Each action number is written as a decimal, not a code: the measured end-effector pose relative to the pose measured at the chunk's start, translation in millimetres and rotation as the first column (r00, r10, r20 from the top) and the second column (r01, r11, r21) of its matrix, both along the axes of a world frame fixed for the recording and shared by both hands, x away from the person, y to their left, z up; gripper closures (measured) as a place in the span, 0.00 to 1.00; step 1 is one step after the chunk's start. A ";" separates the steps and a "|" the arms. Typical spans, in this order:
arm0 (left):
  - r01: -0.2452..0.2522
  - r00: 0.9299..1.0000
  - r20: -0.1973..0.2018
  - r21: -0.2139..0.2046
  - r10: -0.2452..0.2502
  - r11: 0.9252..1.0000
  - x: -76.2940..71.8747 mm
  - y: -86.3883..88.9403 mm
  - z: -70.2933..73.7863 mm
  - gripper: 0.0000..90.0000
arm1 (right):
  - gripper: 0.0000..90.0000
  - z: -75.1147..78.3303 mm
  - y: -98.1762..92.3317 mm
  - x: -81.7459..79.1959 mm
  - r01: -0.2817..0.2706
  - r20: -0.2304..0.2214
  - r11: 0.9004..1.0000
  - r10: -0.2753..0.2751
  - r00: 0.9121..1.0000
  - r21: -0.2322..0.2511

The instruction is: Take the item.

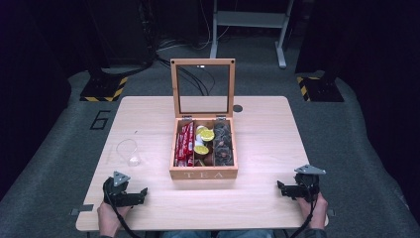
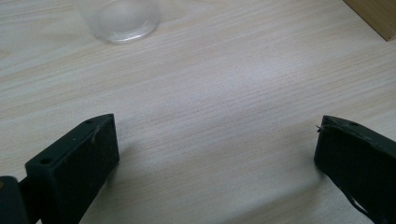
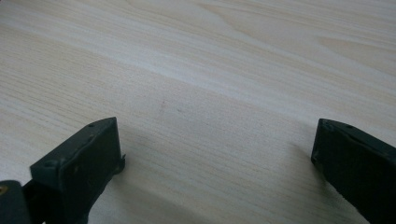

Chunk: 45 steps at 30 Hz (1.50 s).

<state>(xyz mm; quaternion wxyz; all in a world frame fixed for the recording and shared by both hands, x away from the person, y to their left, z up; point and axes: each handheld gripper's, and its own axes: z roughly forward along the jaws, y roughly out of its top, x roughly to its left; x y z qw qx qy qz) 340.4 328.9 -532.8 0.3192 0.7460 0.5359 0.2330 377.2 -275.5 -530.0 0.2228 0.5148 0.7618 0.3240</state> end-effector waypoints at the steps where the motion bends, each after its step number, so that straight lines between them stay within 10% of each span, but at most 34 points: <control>1: 0.001 1.000 0.000 -0.001 -0.001 1.000 0.0 -0.1 0.0 0.00 | 0.01 -0.1 0.1 0.0 -0.001 0.003 1.000 0.001 1.000 0.003; 23: 0.063 0.998 -0.002 0.005 -0.063 0.998 -0.4 -9.1 14.9 0.00 | 0.01 -0.2 0.5 -0.4 0.002 0.001 1.000 -0.002 1.000 0.003; 45: 0.205 0.979 0.015 0.026 -0.205 0.978 12.8 -42.2 51.3 0.00 | 0.01 0.0 1.0 -1.1 0.008 -0.004 1.000 -0.008 1.000 0.004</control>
